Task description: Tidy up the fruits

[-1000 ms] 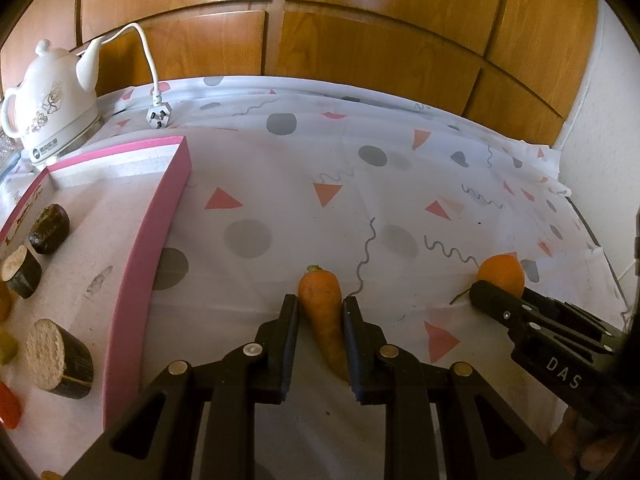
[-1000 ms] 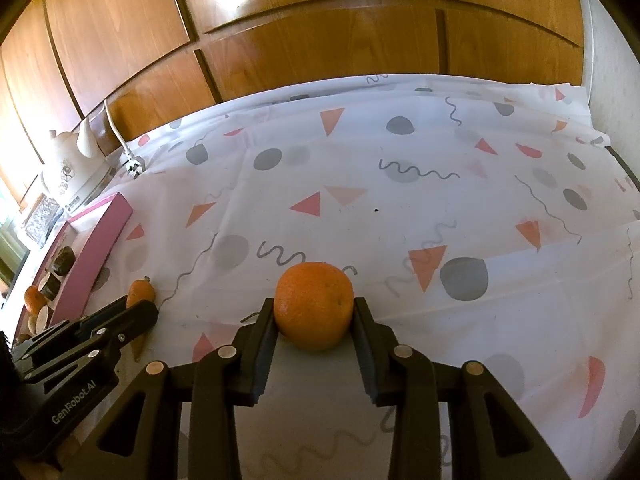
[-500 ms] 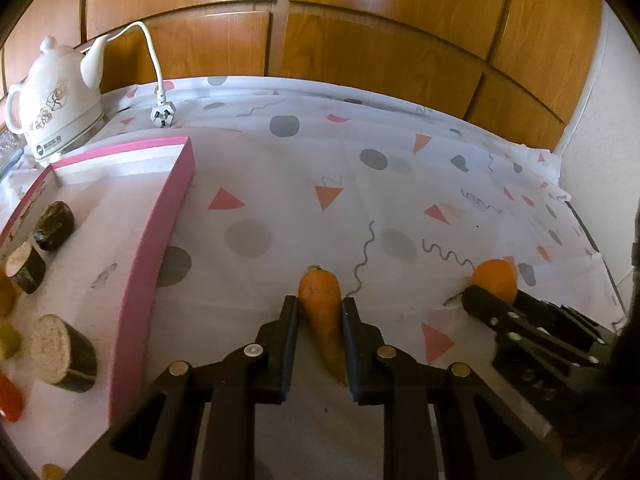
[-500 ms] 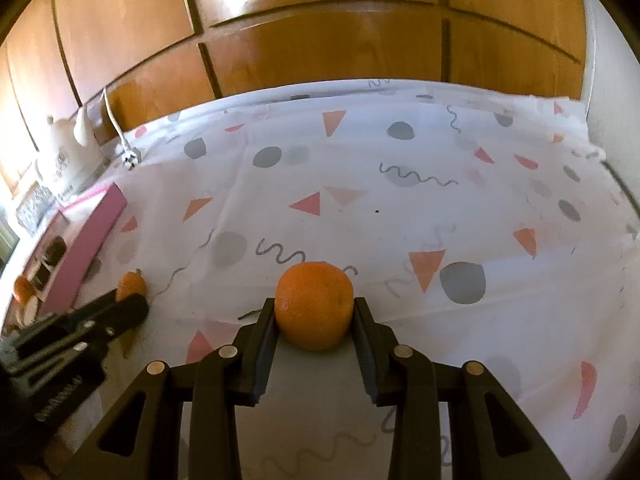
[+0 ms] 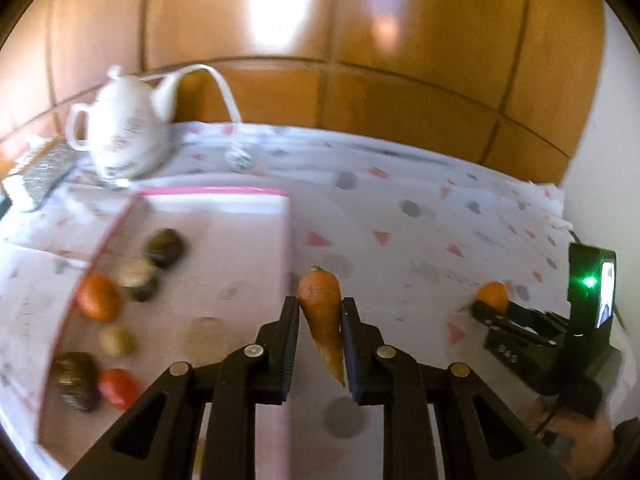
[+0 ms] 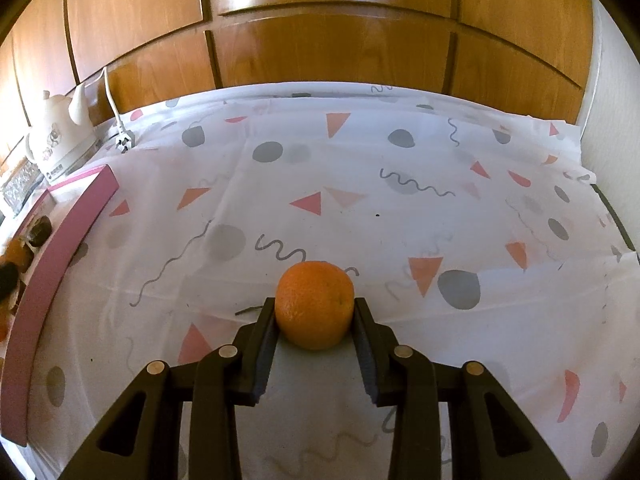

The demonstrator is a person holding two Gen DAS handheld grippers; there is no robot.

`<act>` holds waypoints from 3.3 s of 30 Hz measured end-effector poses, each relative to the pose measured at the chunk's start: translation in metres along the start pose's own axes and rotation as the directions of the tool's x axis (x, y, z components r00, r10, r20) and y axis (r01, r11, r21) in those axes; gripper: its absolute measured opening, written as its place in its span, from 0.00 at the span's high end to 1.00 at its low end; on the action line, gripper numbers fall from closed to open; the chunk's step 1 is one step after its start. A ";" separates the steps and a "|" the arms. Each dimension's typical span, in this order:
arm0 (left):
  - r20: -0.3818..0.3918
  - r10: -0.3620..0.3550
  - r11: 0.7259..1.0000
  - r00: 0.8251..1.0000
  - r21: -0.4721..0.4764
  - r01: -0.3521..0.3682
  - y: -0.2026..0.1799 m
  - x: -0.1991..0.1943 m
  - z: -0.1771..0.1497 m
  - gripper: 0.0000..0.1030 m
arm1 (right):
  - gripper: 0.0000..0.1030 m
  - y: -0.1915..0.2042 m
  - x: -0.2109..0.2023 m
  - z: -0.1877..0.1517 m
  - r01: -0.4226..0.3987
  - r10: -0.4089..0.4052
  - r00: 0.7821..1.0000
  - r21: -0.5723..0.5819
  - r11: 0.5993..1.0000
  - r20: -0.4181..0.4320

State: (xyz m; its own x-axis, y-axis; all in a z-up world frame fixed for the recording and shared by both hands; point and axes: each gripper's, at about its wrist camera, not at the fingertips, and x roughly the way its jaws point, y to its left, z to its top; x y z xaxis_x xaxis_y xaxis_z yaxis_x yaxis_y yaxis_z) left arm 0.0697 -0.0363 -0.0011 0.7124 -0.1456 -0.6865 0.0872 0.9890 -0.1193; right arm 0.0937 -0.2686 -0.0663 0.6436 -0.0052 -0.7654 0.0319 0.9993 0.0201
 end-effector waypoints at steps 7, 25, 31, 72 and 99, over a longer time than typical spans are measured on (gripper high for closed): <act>0.038 0.141 0.988 0.989 -0.069 -0.138 0.060 -0.023 -0.003 0.80 | 0.66 0.005 -0.003 0.003 0.005 -0.005 1.000 -0.015 1.000 -0.003; -0.020 0.196 0.971 0.980 -0.136 -0.197 0.100 -0.018 -0.027 0.79 | 0.66 0.142 -0.043 0.040 -0.348 0.360 0.933 -0.237 0.907 0.005; -0.032 0.198 0.968 0.980 -0.154 -0.201 0.106 -0.016 -0.028 0.78 | 0.66 0.177 -0.040 0.056 -0.392 0.405 0.914 -0.275 0.878 -0.010; 0.087 0.269 0.948 0.959 -0.199 -0.248 0.100 -0.076 -0.042 0.00 | 0.62 0.172 -0.090 -0.004 -0.233 0.267 0.955 -0.230 0.945 0.126; 0.092 0.320 0.936 0.943 -0.182 -0.300 0.085 -0.086 -0.042 0.00 | 0.62 0.165 -0.103 -0.017 -0.237 0.273 0.952 -0.226 0.945 0.140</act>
State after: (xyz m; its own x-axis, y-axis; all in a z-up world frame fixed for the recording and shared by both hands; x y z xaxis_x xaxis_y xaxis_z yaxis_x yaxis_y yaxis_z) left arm -0.0134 0.0592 0.0183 0.7639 0.1817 -0.6193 -0.2590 0.9652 -0.0362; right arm 0.0199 -0.1025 0.0044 0.7281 0.2623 -0.6333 -0.2956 0.9537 0.0552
